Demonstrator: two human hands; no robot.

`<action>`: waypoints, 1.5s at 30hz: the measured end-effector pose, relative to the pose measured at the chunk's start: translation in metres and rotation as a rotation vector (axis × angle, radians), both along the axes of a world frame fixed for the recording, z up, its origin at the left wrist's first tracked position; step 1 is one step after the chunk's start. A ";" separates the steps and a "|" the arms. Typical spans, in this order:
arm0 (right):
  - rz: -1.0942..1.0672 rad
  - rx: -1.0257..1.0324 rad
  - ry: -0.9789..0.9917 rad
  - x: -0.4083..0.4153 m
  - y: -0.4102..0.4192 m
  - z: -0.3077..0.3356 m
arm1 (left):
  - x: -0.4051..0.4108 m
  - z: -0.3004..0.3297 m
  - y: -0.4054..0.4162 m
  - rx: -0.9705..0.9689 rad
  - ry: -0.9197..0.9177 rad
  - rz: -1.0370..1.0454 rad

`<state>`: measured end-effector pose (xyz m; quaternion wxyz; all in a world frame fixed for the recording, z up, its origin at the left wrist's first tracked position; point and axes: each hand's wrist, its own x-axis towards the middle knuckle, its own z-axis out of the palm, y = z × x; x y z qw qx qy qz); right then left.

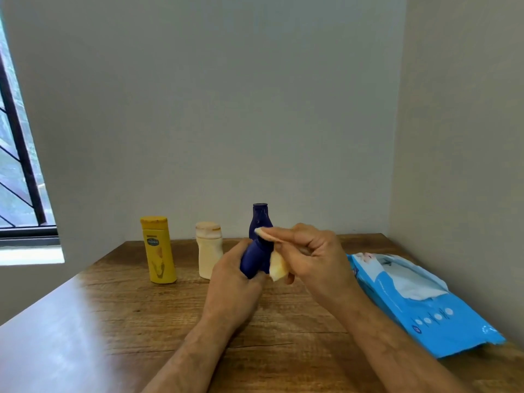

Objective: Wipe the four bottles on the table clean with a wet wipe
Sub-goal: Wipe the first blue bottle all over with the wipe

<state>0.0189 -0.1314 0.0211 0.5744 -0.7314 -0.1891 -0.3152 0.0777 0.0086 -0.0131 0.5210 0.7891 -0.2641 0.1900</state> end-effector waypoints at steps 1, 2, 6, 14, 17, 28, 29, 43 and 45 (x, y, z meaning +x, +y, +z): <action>0.025 -0.022 0.024 0.000 0.001 -0.001 | 0.001 0.000 0.000 -0.010 0.002 0.004; 0.038 -0.052 0.046 0.001 0.002 -0.002 | 0.002 0.000 0.002 -0.015 0.006 0.013; -0.034 -0.063 0.009 0.002 -0.001 0.000 | 0.005 -0.001 0.006 -0.013 -0.016 0.048; -0.112 -0.168 -0.027 0.004 0.001 -0.003 | 0.003 0.002 0.007 0.043 -0.130 0.183; -0.279 -0.158 -0.088 0.005 -0.005 -0.003 | 0.005 0.002 0.008 0.002 -0.124 0.246; -0.241 -0.060 -0.073 0.003 0.001 0.000 | -0.004 0.002 0.002 0.163 -0.189 0.134; -0.305 -0.083 -0.110 0.002 0.000 0.001 | -0.006 0.003 0.002 0.169 -0.165 0.142; -0.309 -0.143 -0.160 0.002 0.009 -0.005 | -0.009 0.004 -0.002 -0.081 -0.070 0.078; -0.289 0.102 -0.098 0.000 0.009 0.002 | -0.011 0.005 -0.004 -0.152 -0.004 0.000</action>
